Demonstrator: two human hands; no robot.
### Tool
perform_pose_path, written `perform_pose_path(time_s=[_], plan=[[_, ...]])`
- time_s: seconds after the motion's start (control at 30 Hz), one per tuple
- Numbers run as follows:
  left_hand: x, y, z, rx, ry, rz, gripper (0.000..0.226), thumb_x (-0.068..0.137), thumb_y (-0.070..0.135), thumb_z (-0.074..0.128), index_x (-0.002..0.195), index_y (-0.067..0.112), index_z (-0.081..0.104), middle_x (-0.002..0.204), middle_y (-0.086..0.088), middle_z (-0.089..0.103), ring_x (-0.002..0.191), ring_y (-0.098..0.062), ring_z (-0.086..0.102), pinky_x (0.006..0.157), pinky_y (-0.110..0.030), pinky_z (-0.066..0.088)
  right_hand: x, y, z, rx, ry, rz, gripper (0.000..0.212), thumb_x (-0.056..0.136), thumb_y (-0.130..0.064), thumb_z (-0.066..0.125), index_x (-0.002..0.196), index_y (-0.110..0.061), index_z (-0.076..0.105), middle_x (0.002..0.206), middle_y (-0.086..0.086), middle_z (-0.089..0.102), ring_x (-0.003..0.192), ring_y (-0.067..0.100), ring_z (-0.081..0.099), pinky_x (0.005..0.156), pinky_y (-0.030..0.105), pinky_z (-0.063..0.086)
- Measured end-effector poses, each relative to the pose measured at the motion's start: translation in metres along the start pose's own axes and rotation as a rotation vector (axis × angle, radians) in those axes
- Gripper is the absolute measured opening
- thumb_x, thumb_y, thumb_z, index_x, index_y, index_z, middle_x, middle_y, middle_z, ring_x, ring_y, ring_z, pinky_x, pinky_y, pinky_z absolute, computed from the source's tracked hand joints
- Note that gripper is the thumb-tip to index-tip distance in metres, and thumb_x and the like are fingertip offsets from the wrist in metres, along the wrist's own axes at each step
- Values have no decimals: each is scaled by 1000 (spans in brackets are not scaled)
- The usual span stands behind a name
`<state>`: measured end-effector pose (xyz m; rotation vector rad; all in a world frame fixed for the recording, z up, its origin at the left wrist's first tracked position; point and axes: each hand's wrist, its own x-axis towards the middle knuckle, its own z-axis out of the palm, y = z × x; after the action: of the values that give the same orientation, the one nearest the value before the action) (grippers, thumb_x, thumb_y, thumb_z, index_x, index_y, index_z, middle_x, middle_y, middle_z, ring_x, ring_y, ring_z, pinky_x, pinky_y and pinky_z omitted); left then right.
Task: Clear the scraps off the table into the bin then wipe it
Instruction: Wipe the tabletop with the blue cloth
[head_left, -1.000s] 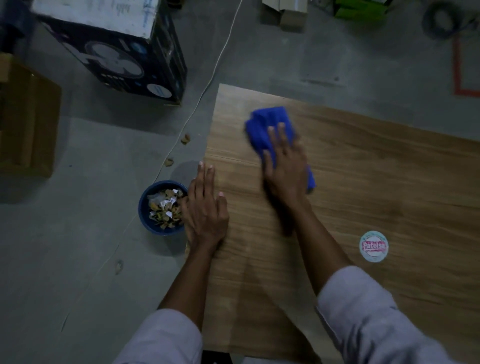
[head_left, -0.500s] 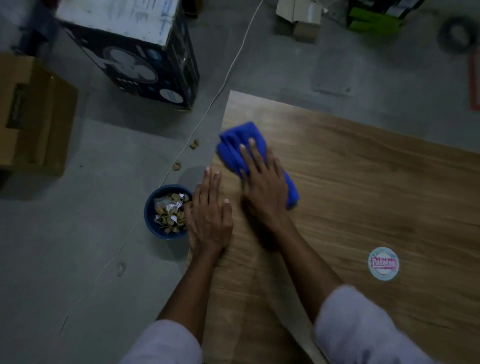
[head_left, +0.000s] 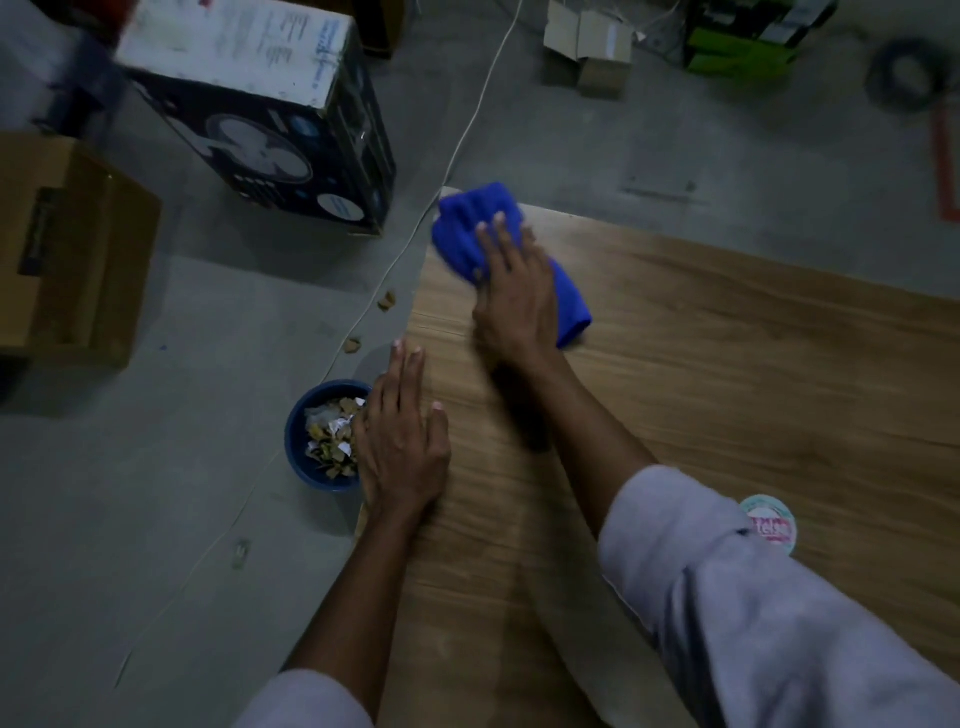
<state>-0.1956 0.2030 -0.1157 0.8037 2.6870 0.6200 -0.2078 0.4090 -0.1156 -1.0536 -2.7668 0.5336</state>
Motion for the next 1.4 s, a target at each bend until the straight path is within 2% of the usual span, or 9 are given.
perform_pose_path(time_s=[0.13,0.23,0.33,0.53,0.8,0.93,1.13,1.23,1.4], plan=[[6,6,-3,-68,17,-4,67,90,41,44,156,27,36,167,7,27,148,-23,31,116,-57,28,-53,35,-5,66,3,-310,50,98,-21,45,148,-14,50,157,7,43,146,35,35,120,44,26],[17,21,-2,-117,73,-41,62,87,34,52,146,15,51,160,-3,41,147,-29,33,117,-56,29,-71,63,-15,74,89,-53,57,92,-15,52,149,-15,49,158,6,42,147,36,33,120,48,24],[32,37,4,2,76,79,69,85,29,51,152,14,43,162,-5,37,150,-29,29,119,-56,27,-56,54,-13,30,123,119,54,95,-22,54,148,-15,49,158,8,41,146,39,33,119,53,28],[89,50,5,209,-5,433,81,89,26,48,163,25,16,172,0,6,158,-24,-1,126,-54,7,-37,43,-17,6,-106,-373,56,98,-39,44,148,-16,49,157,2,43,151,28,28,123,49,21],[141,107,35,352,-259,913,79,81,34,39,158,23,35,167,3,28,157,-23,16,127,-50,9,-92,47,-6,12,160,379,62,101,-37,36,155,-8,35,164,7,30,151,40,23,121,58,21],[167,92,20,325,-214,782,81,80,30,42,160,18,30,168,-1,24,157,-21,15,127,-46,11,-45,23,-3,50,65,397,67,97,-36,45,158,-13,30,167,3,23,154,37,13,123,57,8],[144,34,-16,-79,70,257,64,101,16,45,161,16,24,170,-2,19,158,-19,9,127,-49,7,18,46,-26,60,-97,141,69,95,-73,34,157,-48,17,169,-13,3,156,23,-4,120,54,0],[102,21,-6,-266,122,29,58,104,28,39,160,20,28,168,2,25,156,-15,15,126,-45,12,17,32,-20,0,-59,103,58,102,-64,24,157,-45,21,169,-14,7,156,23,-6,124,54,2],[54,34,7,-328,198,-139,59,106,39,37,155,5,35,158,-15,40,148,-29,35,121,-39,22,-85,9,0,-106,-137,-436,58,102,-42,40,158,-32,30,168,-7,18,156,26,7,124,50,13]])
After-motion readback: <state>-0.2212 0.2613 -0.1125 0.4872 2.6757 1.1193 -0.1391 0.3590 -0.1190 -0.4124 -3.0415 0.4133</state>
